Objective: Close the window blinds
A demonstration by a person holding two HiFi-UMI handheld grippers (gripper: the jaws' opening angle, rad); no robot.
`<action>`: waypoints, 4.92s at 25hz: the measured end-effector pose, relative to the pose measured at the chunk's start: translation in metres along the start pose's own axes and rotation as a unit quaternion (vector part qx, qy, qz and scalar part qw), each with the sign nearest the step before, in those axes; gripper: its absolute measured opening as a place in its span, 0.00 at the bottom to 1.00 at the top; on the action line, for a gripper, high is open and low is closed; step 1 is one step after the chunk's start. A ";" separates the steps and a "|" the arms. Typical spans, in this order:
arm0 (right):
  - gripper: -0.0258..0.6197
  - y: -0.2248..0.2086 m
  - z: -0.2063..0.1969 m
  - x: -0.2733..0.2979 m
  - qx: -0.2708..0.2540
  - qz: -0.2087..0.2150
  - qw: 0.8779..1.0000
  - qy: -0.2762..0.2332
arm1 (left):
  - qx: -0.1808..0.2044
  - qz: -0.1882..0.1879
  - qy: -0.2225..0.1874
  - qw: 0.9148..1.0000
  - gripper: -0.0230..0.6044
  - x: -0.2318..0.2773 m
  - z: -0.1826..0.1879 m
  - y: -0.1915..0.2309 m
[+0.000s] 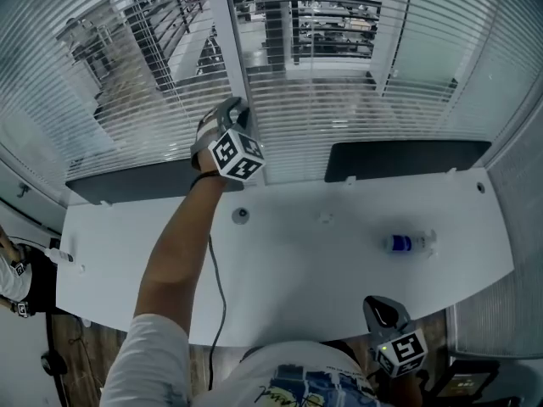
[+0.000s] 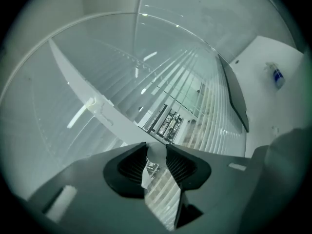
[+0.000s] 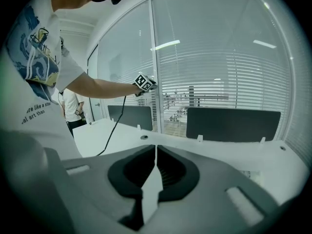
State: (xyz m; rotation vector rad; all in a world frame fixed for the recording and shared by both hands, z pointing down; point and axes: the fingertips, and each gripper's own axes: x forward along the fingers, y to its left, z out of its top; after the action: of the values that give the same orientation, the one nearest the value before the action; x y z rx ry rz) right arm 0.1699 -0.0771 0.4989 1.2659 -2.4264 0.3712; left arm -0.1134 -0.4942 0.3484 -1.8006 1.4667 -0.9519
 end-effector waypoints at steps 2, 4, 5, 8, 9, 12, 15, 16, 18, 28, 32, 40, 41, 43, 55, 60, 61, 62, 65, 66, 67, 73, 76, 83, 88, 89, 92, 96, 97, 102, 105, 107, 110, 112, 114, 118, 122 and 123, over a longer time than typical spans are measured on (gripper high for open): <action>0.06 -0.002 -0.001 0.000 0.000 -0.001 1.000 0.001 | -0.042 0.006 0.001 0.999 0.24 0.000 0.000 0.001; 0.06 -0.004 -0.001 0.000 -0.002 -0.004 1.000 0.004 | -0.087 0.011 0.002 0.996 0.24 0.000 -0.001 0.001; 0.06 -0.005 0.000 0.000 -0.003 -0.005 1.000 0.005 | -0.114 0.013 0.001 0.993 0.24 0.000 -0.002 0.003; 0.06 -0.004 0.002 0.000 -0.004 -0.007 1.000 0.004 | -0.193 0.015 -0.004 0.981 0.24 -0.001 -0.004 0.007; 0.06 -0.004 0.002 0.000 -0.002 -0.007 1.000 0.004 | -0.209 0.016 -0.005 0.978 0.24 -0.001 -0.005 0.008; 0.06 -0.006 0.000 -0.001 0.002 -0.009 1.000 0.001 | -0.231 0.018 -0.009 0.973 0.24 -0.002 -0.006 0.007; 0.06 -0.008 0.000 -0.002 0.003 -0.010 1.000 -0.002 | -0.262 0.016 -0.012 0.965 0.24 -0.004 -0.006 0.007; 0.06 -0.008 0.002 -0.001 0.003 -0.009 1.000 -0.002 | -0.272 0.016 -0.012 0.962 0.24 -0.004 -0.006 0.009; 0.06 -0.006 0.005 0.000 0.001 -0.007 1.000 -0.004 | -0.288 0.016 -0.014 0.957 0.24 -0.004 -0.005 0.011; 0.06 -0.012 0.010 -0.001 -0.003 -0.016 1.000 -0.006 | -0.270 0.016 -0.019 0.963 0.27 -0.003 -0.006 0.008; 0.06 -0.010 0.008 -0.002 -0.001 -0.016 1.000 -0.006 | -0.120 0.010 -0.020 0.993 0.30 -0.009 0.001 -0.004; 0.06 -0.002 0.008 -0.006 0.002 -0.013 1.000 -0.004 | 0.135 -0.005 -0.002 0.991 0.31 -0.010 -0.002 -0.009; 0.06 -0.002 0.008 -0.007 0.003 -0.013 1.000 -0.003 | 0.152 -0.007 -0.002 0.988 0.31 -0.009 -0.002 -0.009; 0.06 -0.002 0.006 -0.007 0.003 -0.012 1.000 -0.003 | 0.180 -0.011 0.001 0.984 0.31 -0.005 -0.001 -0.009; 0.06 -0.004 0.001 -0.007 0.008 -0.015 1.000 -0.004 | 0.211 -0.017 0.023 0.977 0.25 0.006 -0.007 -0.012; 0.06 -0.003 0.003 -0.003 0.007 -0.009 1.000 -0.008 | 0.088 -0.006 0.024 0.996 0.24 0.005 -0.005 -0.008; 0.06 -0.003 0.004 -0.002 0.005 -0.008 1.000 -0.008 | 0.062 -0.002 0.025 0.998 0.24 0.005 -0.005 -0.007; 0.06 -0.003 0.004 -0.002 0.005 -0.008 1.000 -0.009 | 0.039 0.002 0.025 0.999 0.24 0.005 -0.006 -0.005; 0.06 -0.005 0.005 -0.002 0.005 -0.011 1.000 -0.004 | -0.013 0.011 0.024 1.000 0.24 0.005 -0.007 -0.002; 0.06 -0.007 0.004 -0.003 0.005 -0.013 1.000 -0.002 | -0.031 0.012 0.023 0.999 0.24 0.005 -0.007 -0.002; 0.06 -0.009 0.004 -0.003 0.005 -0.014 1.000 -0.002 | -0.050 0.012 0.022 0.998 0.24 0.005 -0.006 -0.002; 0.06 -0.010 0.005 -0.002 0.005 -0.012 1.000 -0.004 | -0.165 0.017 0.016 0.986 0.24 0.003 -0.008 0.003; 0.06 -0.008 0.007 -0.002 0.005 -0.011 1.000 -0.006 | -0.223 0.014 0.012 0.975 0.24 0.001 -0.009 0.006; 0.06 -0.011 0.003 -0.002 0.002 -0.008 1.000 -0.004 | -0.383 0.006 0.005 0.924 0.24 -0.002 -0.013 0.011; 0.06 -0.012 0.003 -0.003 0.009 -0.011 1.000 -0.005 | -0.418 0.003 0.001 0.908 0.24 -0.002 -0.014 0.013; 0.06 -0.013 0.002 -0.002 0.008 -0.010 1.000 -0.005 | -0.408 0.001 0.000 0.913 0.25 -0.001 -0.014 0.013; 0.06 -0.012 0.003 -0.003 0.008 -0.008 1.000 -0.006 | -0.351 -0.007 -0.001 0.936 0.26 -0.001 -0.015 0.008; 0.06 -0.011 0.004 -0.004 0.004 -0.009 1.000 -0.004 | -0.250 -0.012 -0.001 0.968 0.32 -0.006 -0.013 0.002; 0.06 -0.011 0.003 -0.004 0.007 -0.008 1.000 -0.004 | -0.223 -0.013 -0.001 0.975 0.31 -0.006 -0.012 0.000; 0.06 -0.009 0.003 -0.004 0.004 -0.010 1.000 -0.002 | -0.086 -0.017 -0.002 0.996 0.31 -0.010 -0.010 -0.003; 0.06 -0.010 0.002 -0.006 0.003 -0.011 1.000 -0.002 | 0.011 -0.015 0.003 1.000 0.31 -0.007 -0.009 -0.003; 0.06 -0.010 0.004 -0.007 0.005 -0.011 1.000 -0.003 | 0.073 -0.014 0.007 0.997 0.31 -0.005 -0.008 -0.003; 0.06 -0.009 0.002 -0.008 0.012 -0.011 1.000 -0.005 | 0.147 -0.022 0.011 0.989 0.31 0.000 -0.006 -0.006; 0.06 -0.009 0.003 -0.009 0.011 -0.012 1.000 -0.006 | 0.183 -0.031 0.015 0.982 0.31 0.003 -0.006 -0.010; 0.06 -0.010 0.003 -0.010 0.012 -0.014 1.000 -0.004 | 0.205 -0.034 0.017 0.978 0.31 0.006 -0.007 -0.014; 0.06 -0.014 -0.004 -0.011 0.008 -0.017 1.000 0.001 | 0.208 -0.025 0.016 0.978 0.24 0.008 -0.006 -0.014; 0.06 -0.012 0.001 -0.009 0.007 -0.015 1.000 -0.001 | 0.173 -0.019 0.011 0.985 0.24 0.006 -0.006 -0.011; 0.06 -0.012 0.001 -0.008 0.007 -0.014 1.000 0.000 | 0.148 -0.018 0.010 0.989 0.24 0.006 -0.006 -0.010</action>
State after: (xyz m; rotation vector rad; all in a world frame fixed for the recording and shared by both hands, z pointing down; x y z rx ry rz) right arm 0.1836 -0.0782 0.4951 1.3056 -2.4070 0.3817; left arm -0.1122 -0.4985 0.3610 -1.6095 1.2340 -1.1427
